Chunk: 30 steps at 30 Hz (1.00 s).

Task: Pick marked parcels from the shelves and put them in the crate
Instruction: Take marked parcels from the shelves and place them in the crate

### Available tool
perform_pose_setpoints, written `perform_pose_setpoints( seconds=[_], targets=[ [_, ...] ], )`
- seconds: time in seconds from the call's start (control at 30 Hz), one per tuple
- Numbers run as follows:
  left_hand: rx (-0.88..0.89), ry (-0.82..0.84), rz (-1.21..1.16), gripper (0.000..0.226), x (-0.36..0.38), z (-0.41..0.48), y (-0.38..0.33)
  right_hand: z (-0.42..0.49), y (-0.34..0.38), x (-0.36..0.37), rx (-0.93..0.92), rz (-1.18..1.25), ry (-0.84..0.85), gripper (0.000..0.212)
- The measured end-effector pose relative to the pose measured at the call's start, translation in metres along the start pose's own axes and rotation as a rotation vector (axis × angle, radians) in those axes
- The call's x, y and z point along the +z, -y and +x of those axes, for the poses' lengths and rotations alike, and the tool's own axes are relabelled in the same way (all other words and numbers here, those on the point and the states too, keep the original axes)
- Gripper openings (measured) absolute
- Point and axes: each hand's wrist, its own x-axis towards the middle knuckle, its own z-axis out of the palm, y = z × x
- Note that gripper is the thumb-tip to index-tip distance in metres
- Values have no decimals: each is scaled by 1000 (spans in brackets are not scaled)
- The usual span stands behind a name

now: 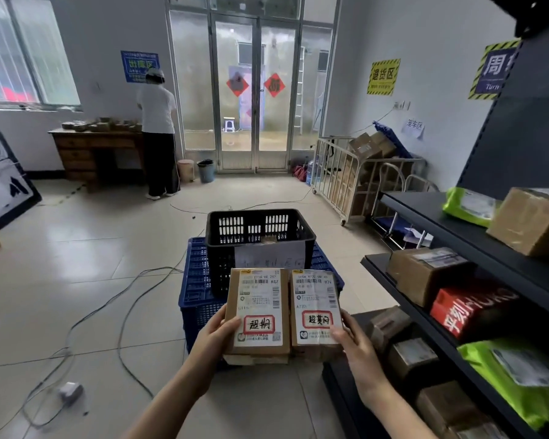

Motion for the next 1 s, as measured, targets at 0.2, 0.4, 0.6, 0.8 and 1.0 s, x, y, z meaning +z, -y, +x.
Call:
perform_pose_setpoints(
  seconds=[0.2,0.4,0.6,0.8,1.0],
  targets=[
    [-33,16,-35,40,-44,102,-20,102,-1,47,41,18,-11,35],
    [-73,52,-14,42,-67,196,-33,186,-7,75,75,38,-71,32],
    [-97,32,1,47,-77,283,-39,274,-7,87,91,12,-62,41],
    [-116,-34,-36,51,-75,377,-48,384,-13,90,101,-6,-5,35],
    [-136,-127,-65,49,-71,455,-60,490,-4,93,120,-62,118,35]
  ],
)
